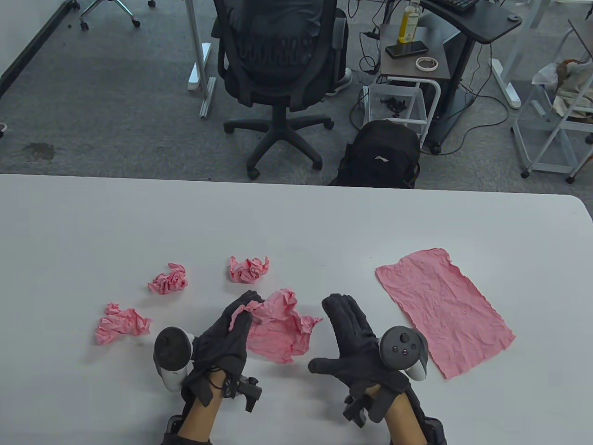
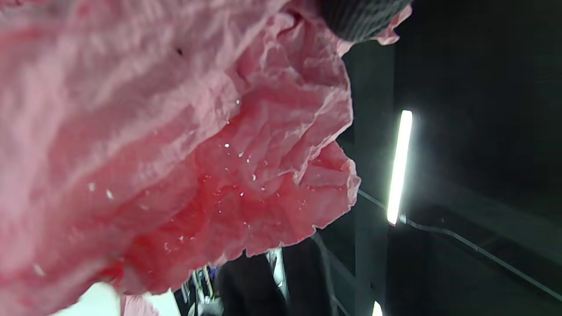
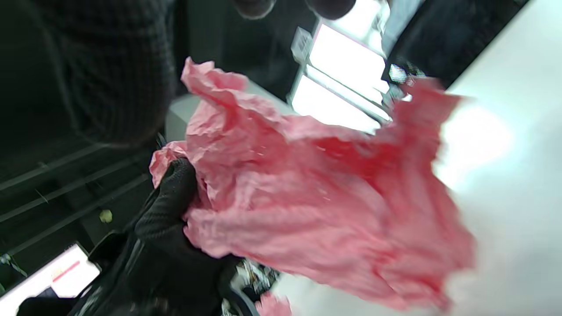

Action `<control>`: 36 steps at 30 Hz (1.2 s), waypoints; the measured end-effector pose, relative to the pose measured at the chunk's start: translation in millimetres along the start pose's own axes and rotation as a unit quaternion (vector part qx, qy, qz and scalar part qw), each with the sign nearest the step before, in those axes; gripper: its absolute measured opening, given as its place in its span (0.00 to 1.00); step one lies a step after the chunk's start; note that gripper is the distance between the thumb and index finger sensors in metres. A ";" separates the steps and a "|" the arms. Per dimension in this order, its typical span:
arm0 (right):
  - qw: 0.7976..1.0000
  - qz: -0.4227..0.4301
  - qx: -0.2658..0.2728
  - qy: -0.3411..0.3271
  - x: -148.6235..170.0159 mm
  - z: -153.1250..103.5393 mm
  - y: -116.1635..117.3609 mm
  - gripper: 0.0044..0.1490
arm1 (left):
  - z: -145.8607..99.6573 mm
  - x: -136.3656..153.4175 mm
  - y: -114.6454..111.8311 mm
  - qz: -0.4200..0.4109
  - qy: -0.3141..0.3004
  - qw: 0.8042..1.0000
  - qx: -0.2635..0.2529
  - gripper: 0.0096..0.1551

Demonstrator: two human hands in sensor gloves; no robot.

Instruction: Flatten crumpled papers and stack

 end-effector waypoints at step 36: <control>0.954 -0.277 0.103 0.042 -22.3 -7.1 -16.5 0.27 | -0.7 -36.3 -18.8 0.134 -0.067 0.987 0.066 0.24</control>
Point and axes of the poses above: the tracker on the back of each hand, its own x axis roughly to the little-finger side, its own z axis roughly from the wrist to the fingertips, y = z × x, the point moved 4 cm from there along z, roughly from the wrist to the fingertips, and after that the axes turned 6 degrees about -x, right-handed, at the moved point
